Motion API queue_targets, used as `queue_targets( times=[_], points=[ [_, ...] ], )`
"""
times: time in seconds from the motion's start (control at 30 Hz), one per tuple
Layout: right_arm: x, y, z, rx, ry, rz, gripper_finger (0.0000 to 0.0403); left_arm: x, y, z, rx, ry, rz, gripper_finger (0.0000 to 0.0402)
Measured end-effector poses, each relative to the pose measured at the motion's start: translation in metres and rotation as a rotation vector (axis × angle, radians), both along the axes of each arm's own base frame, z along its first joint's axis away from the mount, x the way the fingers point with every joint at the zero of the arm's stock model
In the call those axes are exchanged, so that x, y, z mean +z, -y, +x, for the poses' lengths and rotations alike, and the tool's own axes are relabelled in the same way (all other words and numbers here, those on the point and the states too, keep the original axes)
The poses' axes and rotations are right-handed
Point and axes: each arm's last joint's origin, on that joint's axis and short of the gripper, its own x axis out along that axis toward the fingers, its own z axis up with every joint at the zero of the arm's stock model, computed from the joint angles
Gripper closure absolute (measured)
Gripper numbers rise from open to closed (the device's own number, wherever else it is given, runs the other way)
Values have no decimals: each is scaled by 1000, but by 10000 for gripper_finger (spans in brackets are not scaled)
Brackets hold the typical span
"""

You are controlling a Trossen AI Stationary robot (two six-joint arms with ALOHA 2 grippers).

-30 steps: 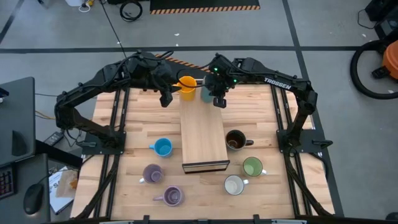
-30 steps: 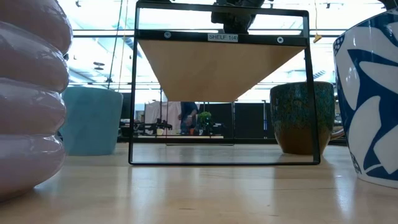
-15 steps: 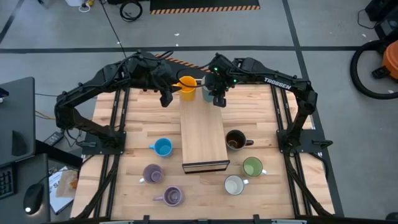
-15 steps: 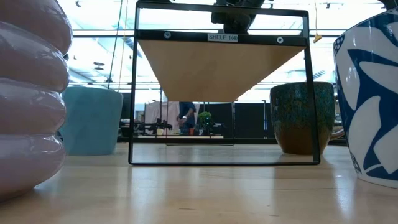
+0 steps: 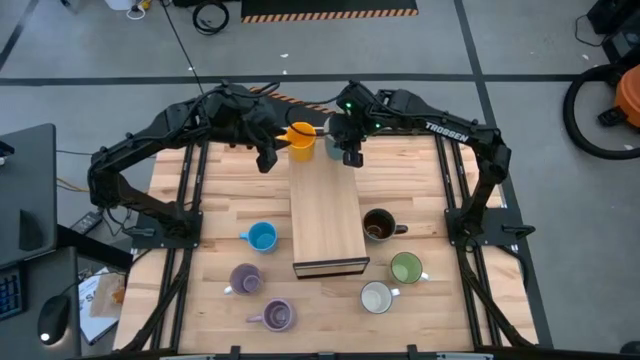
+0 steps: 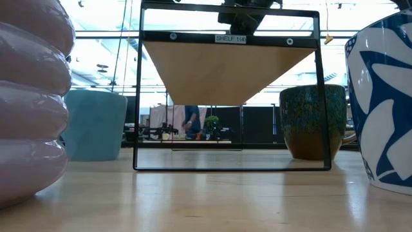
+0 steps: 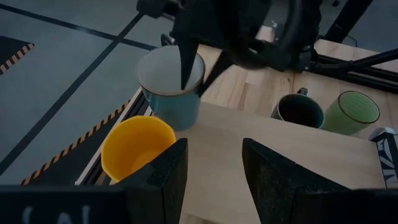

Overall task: Place coffee mugs
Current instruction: Put the blue mug on the shelf, then adjust the yellow cup on the shelf

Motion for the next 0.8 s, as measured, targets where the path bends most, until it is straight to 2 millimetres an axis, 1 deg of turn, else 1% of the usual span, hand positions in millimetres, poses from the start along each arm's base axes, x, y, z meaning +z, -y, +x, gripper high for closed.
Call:
queue_targets(
  times=[0.2, 0.4, 0.53, 0.63, 0.8],
  points=[
    [0, 2, -1, -4, 1, 4, 283, 0, 0, 0, 0, -5, -2, 241],
    [0, -3, 1, 7, 0, -1, 283, 0, 0, 0, 1, -4, -2, 241],
    [1, -3, 1, 1, -3, -7, 283, -4, -1, 3, 1, -18, -7, 241],
    [10, -3, -1, -11, 10, -31, 283, -11, -3, 8, -3, -36, -9, 241],
    [32, -2, -5, -22, 61, -55, 283, -37, -7, 13, 1, -129, -1, 241]
  ],
)
